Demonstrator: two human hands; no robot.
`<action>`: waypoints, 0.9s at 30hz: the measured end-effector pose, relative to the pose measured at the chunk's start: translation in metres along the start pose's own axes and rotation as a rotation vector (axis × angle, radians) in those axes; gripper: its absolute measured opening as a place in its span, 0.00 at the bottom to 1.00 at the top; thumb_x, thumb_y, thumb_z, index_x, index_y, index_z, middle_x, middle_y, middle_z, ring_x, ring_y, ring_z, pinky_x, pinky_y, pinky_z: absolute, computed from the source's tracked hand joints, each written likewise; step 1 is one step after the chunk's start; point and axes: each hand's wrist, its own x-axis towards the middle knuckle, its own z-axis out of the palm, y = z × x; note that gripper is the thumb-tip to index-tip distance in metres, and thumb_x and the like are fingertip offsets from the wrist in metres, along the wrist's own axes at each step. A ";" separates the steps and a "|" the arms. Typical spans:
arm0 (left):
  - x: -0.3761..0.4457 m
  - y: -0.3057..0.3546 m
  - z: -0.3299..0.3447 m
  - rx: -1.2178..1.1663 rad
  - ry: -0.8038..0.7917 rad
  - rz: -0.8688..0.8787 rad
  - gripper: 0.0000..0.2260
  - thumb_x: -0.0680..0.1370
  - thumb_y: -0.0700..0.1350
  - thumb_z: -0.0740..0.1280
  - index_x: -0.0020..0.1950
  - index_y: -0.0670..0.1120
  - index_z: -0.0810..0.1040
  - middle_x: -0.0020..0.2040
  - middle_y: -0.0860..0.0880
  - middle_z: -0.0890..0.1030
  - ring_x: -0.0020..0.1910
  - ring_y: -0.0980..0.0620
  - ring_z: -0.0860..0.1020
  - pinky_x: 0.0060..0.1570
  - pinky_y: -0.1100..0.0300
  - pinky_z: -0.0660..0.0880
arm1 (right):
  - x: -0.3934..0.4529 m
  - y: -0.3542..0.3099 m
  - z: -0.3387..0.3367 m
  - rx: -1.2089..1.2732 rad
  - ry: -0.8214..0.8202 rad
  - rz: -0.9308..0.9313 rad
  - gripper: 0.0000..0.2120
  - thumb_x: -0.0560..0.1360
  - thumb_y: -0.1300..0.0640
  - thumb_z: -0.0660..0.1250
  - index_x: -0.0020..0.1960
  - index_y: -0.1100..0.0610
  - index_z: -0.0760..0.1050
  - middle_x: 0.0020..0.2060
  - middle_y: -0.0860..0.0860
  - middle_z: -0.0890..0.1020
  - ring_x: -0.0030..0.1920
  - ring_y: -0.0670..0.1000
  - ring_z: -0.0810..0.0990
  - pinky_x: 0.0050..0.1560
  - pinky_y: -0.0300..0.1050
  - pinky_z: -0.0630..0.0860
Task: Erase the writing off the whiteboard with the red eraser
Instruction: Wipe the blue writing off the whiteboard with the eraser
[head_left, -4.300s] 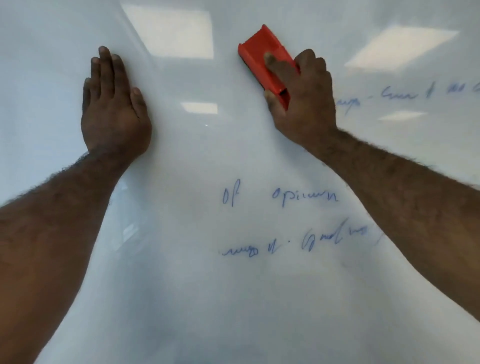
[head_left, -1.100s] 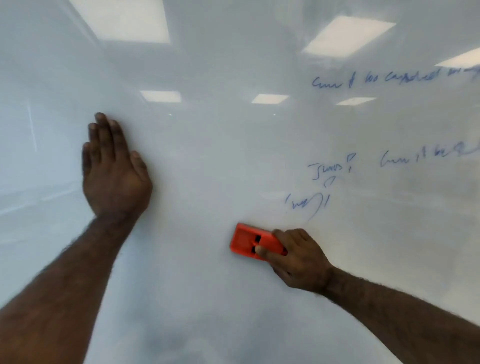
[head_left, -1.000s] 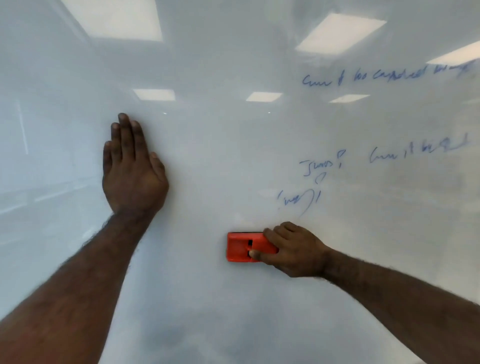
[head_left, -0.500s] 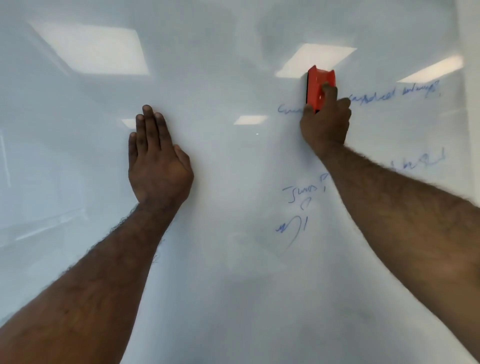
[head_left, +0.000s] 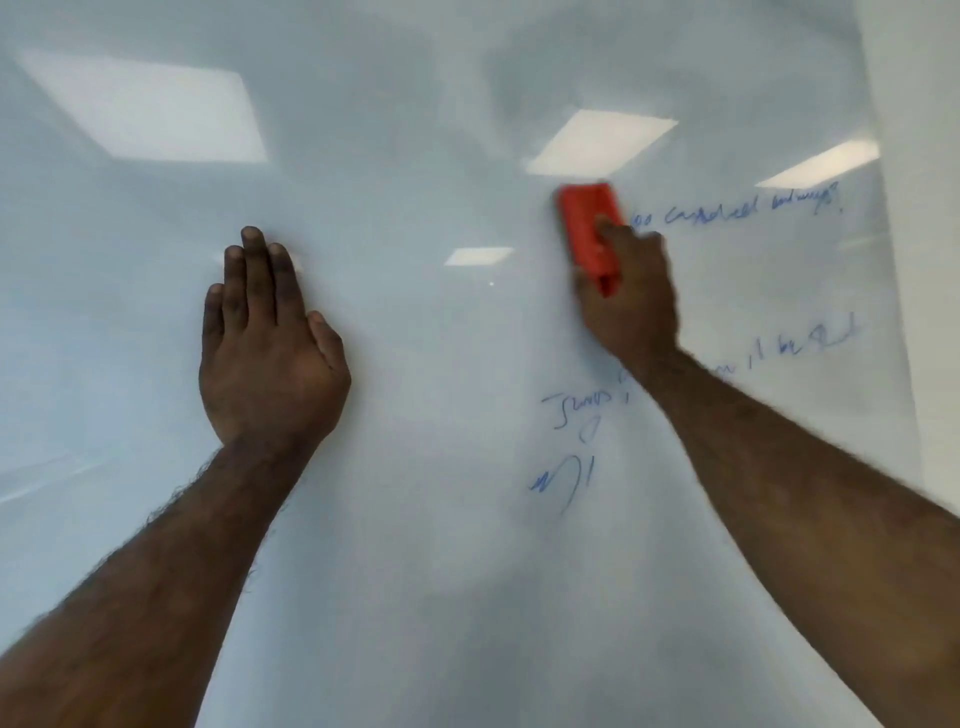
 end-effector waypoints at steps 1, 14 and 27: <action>-0.001 0.001 0.000 0.003 0.001 -0.007 0.27 0.82 0.48 0.48 0.80 0.39 0.53 0.81 0.41 0.53 0.80 0.45 0.53 0.77 0.54 0.46 | 0.000 0.022 -0.007 -0.014 0.022 0.148 0.27 0.74 0.51 0.68 0.72 0.52 0.69 0.54 0.60 0.73 0.52 0.60 0.77 0.51 0.49 0.75; -0.002 0.002 0.004 0.001 0.030 -0.011 0.27 0.81 0.48 0.47 0.80 0.39 0.55 0.81 0.43 0.55 0.80 0.46 0.54 0.78 0.51 0.51 | 0.026 -0.078 0.018 0.049 -0.091 0.022 0.27 0.75 0.48 0.69 0.72 0.48 0.68 0.53 0.56 0.72 0.51 0.57 0.76 0.51 0.50 0.76; -0.003 0.004 0.004 -0.008 0.042 -0.002 0.27 0.82 0.47 0.48 0.79 0.38 0.55 0.81 0.42 0.55 0.80 0.46 0.55 0.77 0.51 0.51 | -0.031 0.040 -0.007 -0.148 0.124 0.494 0.28 0.76 0.48 0.67 0.74 0.50 0.65 0.54 0.61 0.71 0.52 0.64 0.76 0.51 0.55 0.77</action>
